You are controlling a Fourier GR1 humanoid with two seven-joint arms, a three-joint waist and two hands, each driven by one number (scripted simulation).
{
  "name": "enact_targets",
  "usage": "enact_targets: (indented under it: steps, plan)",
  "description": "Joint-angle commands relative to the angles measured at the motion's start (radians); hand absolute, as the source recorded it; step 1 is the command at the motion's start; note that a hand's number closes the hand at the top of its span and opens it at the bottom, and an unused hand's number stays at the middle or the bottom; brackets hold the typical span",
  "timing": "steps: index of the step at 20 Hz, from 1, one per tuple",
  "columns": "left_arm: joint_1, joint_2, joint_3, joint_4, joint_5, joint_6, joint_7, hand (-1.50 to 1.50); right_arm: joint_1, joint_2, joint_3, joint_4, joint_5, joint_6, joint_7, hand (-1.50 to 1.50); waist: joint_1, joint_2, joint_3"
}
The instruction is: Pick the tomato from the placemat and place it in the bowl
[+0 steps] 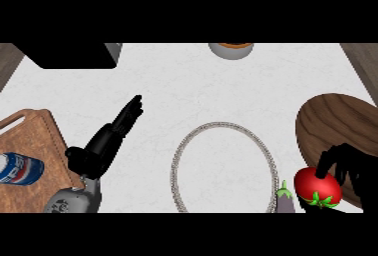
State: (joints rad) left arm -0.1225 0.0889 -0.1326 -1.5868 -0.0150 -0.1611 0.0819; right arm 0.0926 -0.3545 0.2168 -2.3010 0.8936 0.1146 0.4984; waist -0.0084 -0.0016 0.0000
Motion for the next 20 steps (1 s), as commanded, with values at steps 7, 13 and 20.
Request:
enact_targets:
  steps: [7, 13, 20]
  plan:
    - [-0.001, 0.029, 0.037, 0.0, 0.036, -0.062, 0.003, 0.0, -0.1, -0.068, -0.278, 0.272, 0.017, -0.091, -0.165, 1.5, 0.011, 0.003, 0.0]
    - [0.035, 0.004, 0.022, 0.045, -0.01, -0.045, -0.071, 0.0, -0.167, -0.086, -0.368, 0.523, 0.031, -0.201, -0.327, 1.5, 0.011, 0.003, 0.0]
    - [-0.019, -0.031, -0.003, 0.028, -0.032, -0.005, -0.014, 0.0, -0.266, -0.183, -0.434, 0.858, -0.179, 0.089, -0.357, 1.5, 0.021, 0.008, 0.001]
